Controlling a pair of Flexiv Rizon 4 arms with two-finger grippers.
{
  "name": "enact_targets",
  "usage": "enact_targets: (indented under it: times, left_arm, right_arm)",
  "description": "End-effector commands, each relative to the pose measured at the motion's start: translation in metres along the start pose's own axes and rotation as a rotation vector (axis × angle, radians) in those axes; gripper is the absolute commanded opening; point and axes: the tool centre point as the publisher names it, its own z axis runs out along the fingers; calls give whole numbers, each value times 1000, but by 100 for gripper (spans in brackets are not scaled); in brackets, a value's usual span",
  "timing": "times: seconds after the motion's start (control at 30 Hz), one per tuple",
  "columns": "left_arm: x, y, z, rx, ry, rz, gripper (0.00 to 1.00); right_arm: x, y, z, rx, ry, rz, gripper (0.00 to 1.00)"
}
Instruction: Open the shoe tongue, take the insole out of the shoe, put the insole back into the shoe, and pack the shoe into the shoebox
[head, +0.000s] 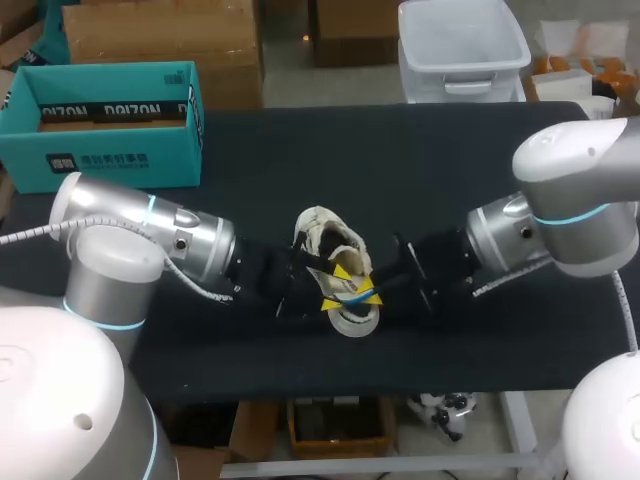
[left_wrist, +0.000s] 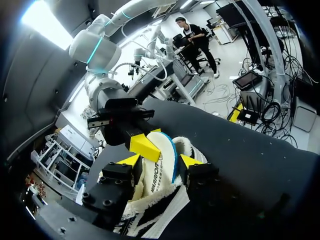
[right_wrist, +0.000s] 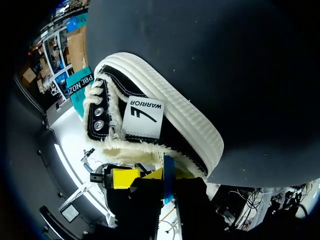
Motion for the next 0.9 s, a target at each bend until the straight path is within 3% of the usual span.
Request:
enact_targets:
  times: [0.03, 0.27, 0.63, 0.7, 0.8, 0.9]
  left_arm:
    - [3, -10, -23, 10, -6, -1, 100]
    - [2, -21, -49, 9, -23, -29, 100]
    - [-12, -36, -93, -113, -1, -168, 100]
    - [-14, -38, -99, -127, -5, -187, 100]
    - [-15, -41, -106, -152, -10, -194, 100]
    - [-15, -42, -110, -172, -11, -199, 100]
  right_arm:
    - [3, 9, 6, 12, -21, 5, 0]
    - [2, 12, 10, -20, -80, 20, 0]
    - [2, 4, 6, -110, -210, 29, 0]
    - [2, 3, 6, -118, -231, 32, 9]
    - [2, 1, 5, -120, -252, 31, 11]
    - [0, 1, 5, -125, -270, 44, 26]
